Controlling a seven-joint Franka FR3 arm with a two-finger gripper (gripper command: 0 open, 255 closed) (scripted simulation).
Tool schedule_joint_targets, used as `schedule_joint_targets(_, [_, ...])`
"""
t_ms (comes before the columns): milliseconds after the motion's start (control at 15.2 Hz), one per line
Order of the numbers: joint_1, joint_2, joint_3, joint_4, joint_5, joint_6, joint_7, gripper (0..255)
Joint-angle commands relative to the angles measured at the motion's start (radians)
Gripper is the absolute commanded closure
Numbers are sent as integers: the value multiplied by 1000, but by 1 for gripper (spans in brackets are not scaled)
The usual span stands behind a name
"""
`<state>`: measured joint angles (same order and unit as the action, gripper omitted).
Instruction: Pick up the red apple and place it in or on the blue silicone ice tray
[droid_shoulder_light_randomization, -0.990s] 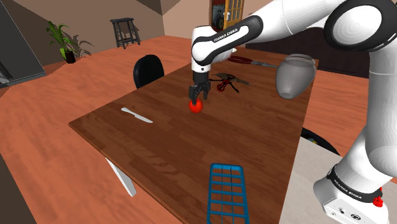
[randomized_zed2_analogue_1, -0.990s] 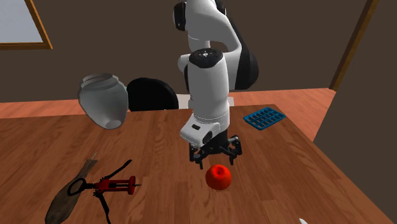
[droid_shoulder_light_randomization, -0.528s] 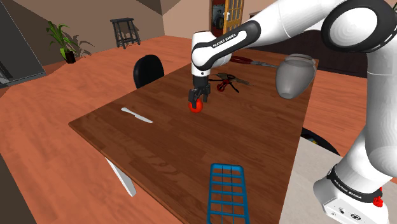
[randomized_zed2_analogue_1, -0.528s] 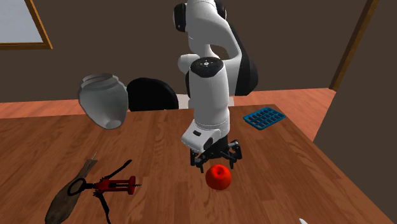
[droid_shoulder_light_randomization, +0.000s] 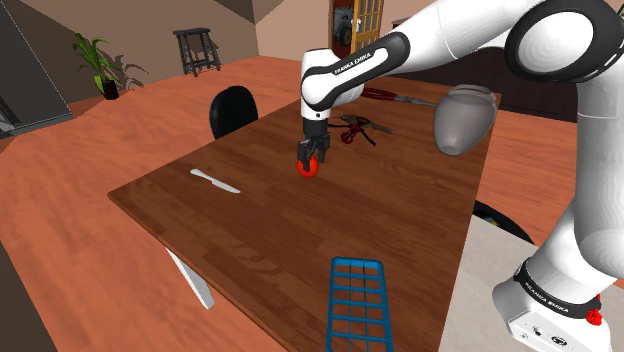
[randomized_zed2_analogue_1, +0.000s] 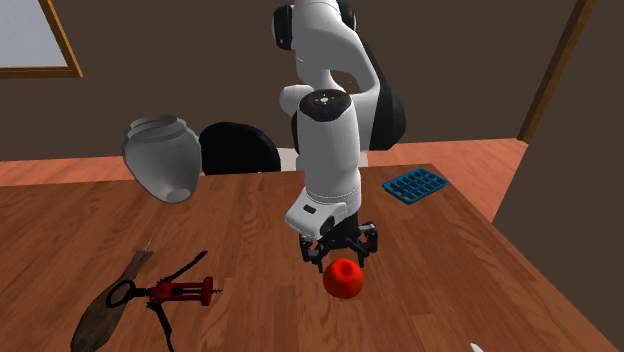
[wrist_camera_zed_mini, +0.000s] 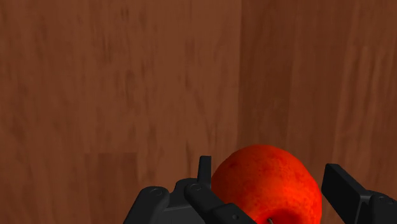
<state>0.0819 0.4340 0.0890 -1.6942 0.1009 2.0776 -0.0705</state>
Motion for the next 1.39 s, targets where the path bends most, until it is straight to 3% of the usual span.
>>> schedule_joint_targets(0, [0,1,0,-1,0,0,0,255])
schedule_joint_targets(330, [0,1,0,0,0,0,0,255])
schedule_joint_targets(1320, [-2,-67,1,105,-2,-173,17,255])
